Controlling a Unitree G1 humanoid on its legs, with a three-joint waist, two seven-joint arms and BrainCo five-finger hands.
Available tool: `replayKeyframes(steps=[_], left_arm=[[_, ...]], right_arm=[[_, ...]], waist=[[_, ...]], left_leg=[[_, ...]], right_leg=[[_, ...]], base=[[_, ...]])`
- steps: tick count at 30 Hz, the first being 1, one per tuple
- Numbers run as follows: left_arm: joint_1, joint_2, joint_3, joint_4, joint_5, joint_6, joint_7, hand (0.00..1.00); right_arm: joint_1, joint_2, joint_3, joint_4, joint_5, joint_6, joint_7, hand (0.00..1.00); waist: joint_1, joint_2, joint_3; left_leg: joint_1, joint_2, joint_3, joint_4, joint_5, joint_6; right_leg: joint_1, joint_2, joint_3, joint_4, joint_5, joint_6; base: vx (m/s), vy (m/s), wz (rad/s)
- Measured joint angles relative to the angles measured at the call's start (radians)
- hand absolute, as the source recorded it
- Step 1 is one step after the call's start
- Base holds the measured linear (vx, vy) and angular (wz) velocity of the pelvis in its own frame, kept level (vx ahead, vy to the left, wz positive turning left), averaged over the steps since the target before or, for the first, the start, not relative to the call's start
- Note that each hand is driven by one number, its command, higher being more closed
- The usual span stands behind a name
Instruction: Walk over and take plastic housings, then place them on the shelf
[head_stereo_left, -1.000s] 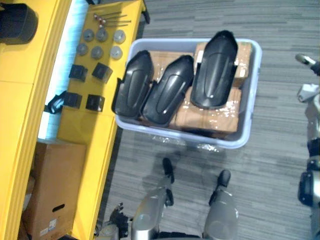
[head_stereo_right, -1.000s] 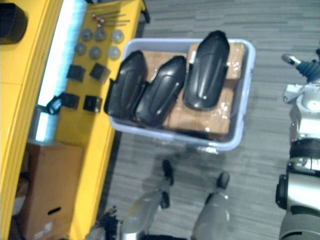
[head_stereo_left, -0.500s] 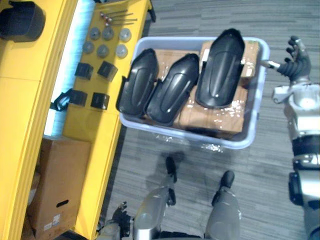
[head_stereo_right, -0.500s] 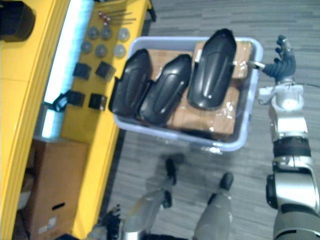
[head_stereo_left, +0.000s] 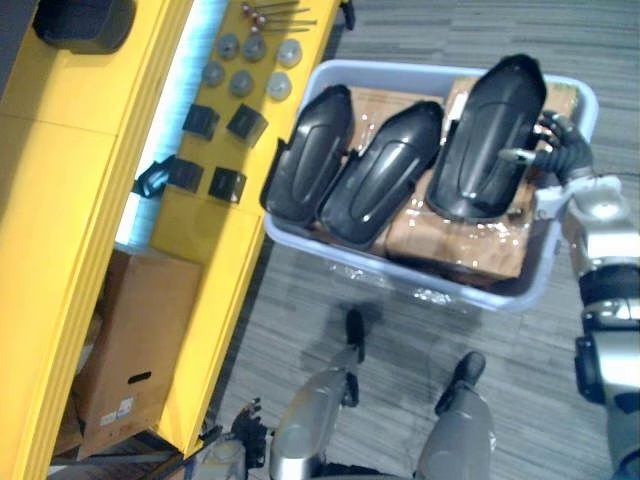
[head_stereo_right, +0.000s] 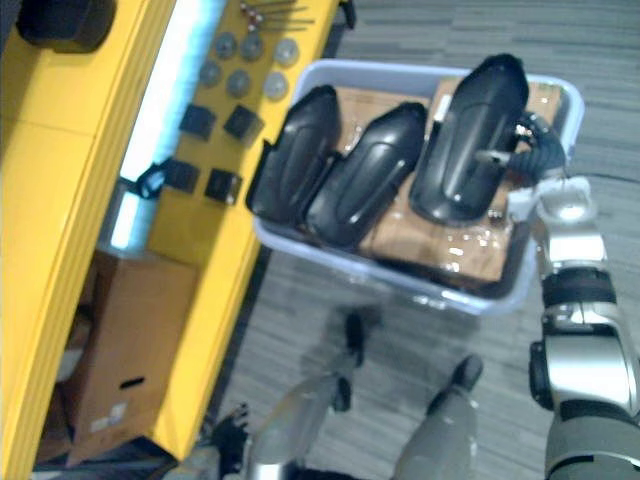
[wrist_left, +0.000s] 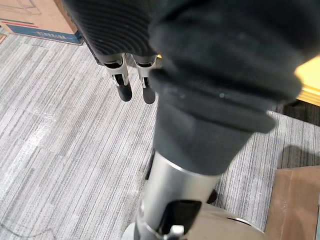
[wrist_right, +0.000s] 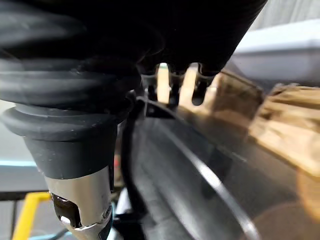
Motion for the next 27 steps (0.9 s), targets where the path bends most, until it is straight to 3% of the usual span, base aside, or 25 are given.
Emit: replayKeyframes(steps=[6, 9, 13, 19, 25, 26, 27], left_arm=[[-0.008, -0.004, -0.028, 0.011, -0.01, -0.001, 0.002, 0.0], [-0.008, -0.008, -0.04, 0.015, -0.041, -0.001, 0.01, 0.0], [-0.008, -0.007, -0.047, 0.015, -0.042, -0.002, 0.013, 0.0], [-0.015, -0.006, -0.063, 0.022, -0.058, -0.003, 0.014, 0.0], [-0.017, -0.019, -0.066, 0.041, -0.094, -0.001, 0.015, 0.0], [-0.017, -0.02, -0.068, 0.044, -0.108, -0.001, 0.015, 0.0], [-0.017, -0.021, -0.07, 0.047, -0.113, -0.001, 0.015, 0.0]], right_arm=[[0.0, 0.01, -0.034, 0.029, -0.047, 0.058, -0.131, 0.0], [0.0, 0.028, -0.048, 0.031, -0.08, 0.086, -0.232, 0.0], [0.001, 0.036, -0.056, 0.041, -0.098, 0.092, -0.309, 0.0], [0.008, 0.041, -0.07, 0.041, -0.098, 0.092, -0.335, 0.0], [0.007, 0.035, -0.069, 0.062, -0.12, 0.091, -0.304, 0.0], [0.006, 0.029, -0.069, 0.063, -0.131, 0.091, -0.29, 1.0], [0.006, 0.025, -0.068, 0.065, -0.139, 0.091, -0.283, 1.0]], waist=[[0.011, 0.018, -0.013], [0.015, 0.029, -0.021], [0.016, 0.03, -0.022], [0.019, 0.036, -0.026], [0.021, 0.052, -0.038], [0.022, 0.055, -0.04], [0.023, 0.056, -0.041]], left_leg=[[-0.002, 0.005, 0.004, 0.01, -0.003, 0.0], [-0.015, 0.009, 0.006, 0.035, -0.021, 0.0], [-0.017, 0.009, 0.015, 0.037, -0.025, 0.0], [-0.028, 0.007, 0.025, 0.072, -0.049, 0.005], [-0.046, 0.0, 0.02, 0.11, -0.072, 0.01], [-0.048, 0.0, 0.019, 0.112, -0.073, 0.009], [-0.048, 0.0, 0.019, 0.113, -0.073, 0.009]], right_leg=[[-0.001, 0.001, 0.003, -0.001, 0.0, 0.0], [-0.004, 0.002, 0.004, -0.001, 0.0, 0.0], [-0.008, 0.002, 0.012, -0.002, 0.0, 0.0], [-0.012, 0.0, 0.021, 0.002, 0.0, 0.002], [-0.015, -0.014, 0.018, 0.02, -0.018, 0.007], [-0.016, -0.015, 0.018, 0.02, -0.018, 0.007], [-0.016, -0.015, 0.018, 0.02, -0.018, 0.007]], base=[[0.0, -0.028, -0.02], [0.01, -0.038, -0.03], [0.02, -0.027, -0.06], [0.02, -0.014, -0.04], [0.01, -0.008, 0.03], [0.0, 0.0, 0.0], [0.0, 0.0, 0.0]])
